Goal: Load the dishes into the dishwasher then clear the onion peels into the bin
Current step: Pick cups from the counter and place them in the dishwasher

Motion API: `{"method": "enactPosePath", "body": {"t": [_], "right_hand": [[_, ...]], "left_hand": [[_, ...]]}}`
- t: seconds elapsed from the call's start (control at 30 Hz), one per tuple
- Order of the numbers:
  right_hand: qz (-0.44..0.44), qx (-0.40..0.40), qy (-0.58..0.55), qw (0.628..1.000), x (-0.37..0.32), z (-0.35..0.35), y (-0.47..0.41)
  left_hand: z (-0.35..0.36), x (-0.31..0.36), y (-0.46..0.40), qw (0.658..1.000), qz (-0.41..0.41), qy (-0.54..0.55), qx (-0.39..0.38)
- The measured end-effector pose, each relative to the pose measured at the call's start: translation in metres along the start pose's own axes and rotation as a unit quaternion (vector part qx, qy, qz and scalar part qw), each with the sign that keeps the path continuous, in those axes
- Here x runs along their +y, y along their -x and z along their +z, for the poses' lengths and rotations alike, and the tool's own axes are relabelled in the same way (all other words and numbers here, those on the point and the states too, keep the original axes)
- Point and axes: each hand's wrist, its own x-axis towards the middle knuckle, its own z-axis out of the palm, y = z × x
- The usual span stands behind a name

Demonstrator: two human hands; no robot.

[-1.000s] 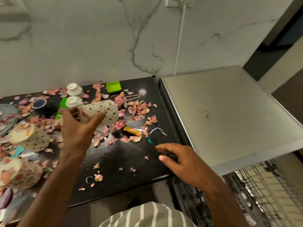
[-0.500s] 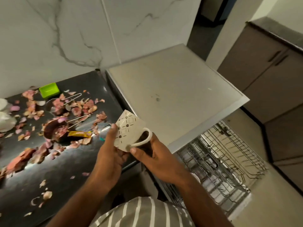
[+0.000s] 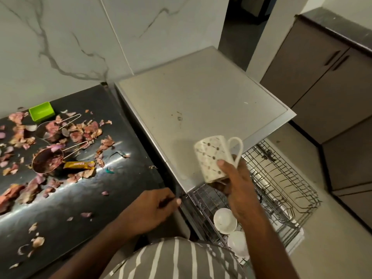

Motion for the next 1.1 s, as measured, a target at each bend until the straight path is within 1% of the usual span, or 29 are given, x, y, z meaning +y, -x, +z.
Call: {"method": "enactPosePath", "body": {"t": [0.03, 0.07, 0.1, 0.17, 0.23, 0.27, 0.3, 0.37, 0.43, 0.47, 0.5, 0.57, 0.6, 0.67, 0.7, 0.73, 0.8, 0.87, 0.93, 1.1], "right_hand": [[-0.013, 0.007, 0.011, 1.0, -0.004, -0.015, -0.001], [-0.027, 0.009, 0.032, 0.999, -0.009, -0.031, 0.0], [-0.04, 0.005, 0.063, 0.997, -0.015, -0.048, 0.001], [-0.047, -0.035, 0.142, 0.988, -0.03, -0.082, 0.004], [-0.008, -0.114, 0.237, 0.965, -0.047, -0.112, 0.005], [0.027, -0.147, 0.297, 0.943, -0.054, -0.122, 0.002], [0.061, -0.163, 0.362, 0.916, -0.055, -0.131, -0.004], [0.106, -0.177, 0.483, 0.851, -0.042, -0.14, -0.025], [0.12, -0.175, 0.576, 0.79, -0.012, -0.142, -0.051], [0.123, -0.173, 0.606, 0.767, 0.008, -0.142, -0.065], [0.121, -0.167, 0.625, 0.753, 0.028, -0.141, -0.078], [0.103, -0.159, 0.674, 0.714, 0.065, -0.136, -0.102], [0.092, -0.158, 0.71, 0.68, 0.082, -0.132, -0.111], [0.046, -0.176, 0.783, 0.594, 0.115, -0.126, -0.126], [0.023, -0.189, 0.805, 0.562, 0.129, -0.121, -0.133], [0.019, -0.199, 0.815, 0.544, 0.139, -0.116, -0.138], [0.024, -0.214, 0.818, 0.533, 0.155, -0.11, -0.149], [0.035, -0.226, 0.823, 0.52, 0.162, -0.107, -0.157], [0.025, -0.243, 0.821, 0.517, 0.172, -0.111, -0.163], [-0.003, -0.245, 0.825, 0.509, 0.176, -0.109, -0.164]], "left_hand": [[0.0, -0.006, 0.001, 0.995, 0.005, -0.09, -0.038], [-0.001, -0.011, 0.001, 0.987, -0.004, -0.141, -0.077], [-0.001, -0.013, 0.002, 0.979, -0.019, -0.169, -0.108], [0.002, -0.017, 0.002, 0.971, -0.059, -0.181, -0.148], [0.005, -0.021, -0.001, 0.965, -0.075, -0.192, -0.164], [0.005, -0.019, -0.002, 0.963, -0.084, -0.195, -0.167], [0.005, -0.018, -0.003, 0.962, -0.088, -0.199, -0.165], [0.007, -0.017, -0.005, 0.963, -0.096, -0.197, -0.157], [0.009, -0.018, -0.008, 0.965, -0.109, -0.194, -0.142], [0.009, -0.018, -0.008, 0.964, -0.118, -0.193, -0.137], [0.008, -0.019, -0.008, 0.965, -0.124, -0.19, -0.13], [0.007, -0.02, -0.006, 0.968, -0.142, -0.17, -0.116], [0.006, -0.02, -0.003, 0.968, -0.154, -0.166, -0.112], [0.006, -0.023, 0.004, 0.966, -0.17, -0.168, -0.095], [0.007, -0.026, 0.008, 0.965, -0.181, -0.173, -0.082], [0.007, -0.028, 0.012, 0.961, -0.197, -0.178, -0.072], [0.008, -0.033, 0.025, 0.959, -0.222, -0.171, -0.049], [0.011, -0.033, 0.039, 0.962, -0.238, -0.135, -0.02], [0.015, -0.032, 0.053, 0.961, -0.253, -0.109, 0.009], [0.028, -0.03, 0.071, 0.946, -0.312, -0.081, 0.03]]}}
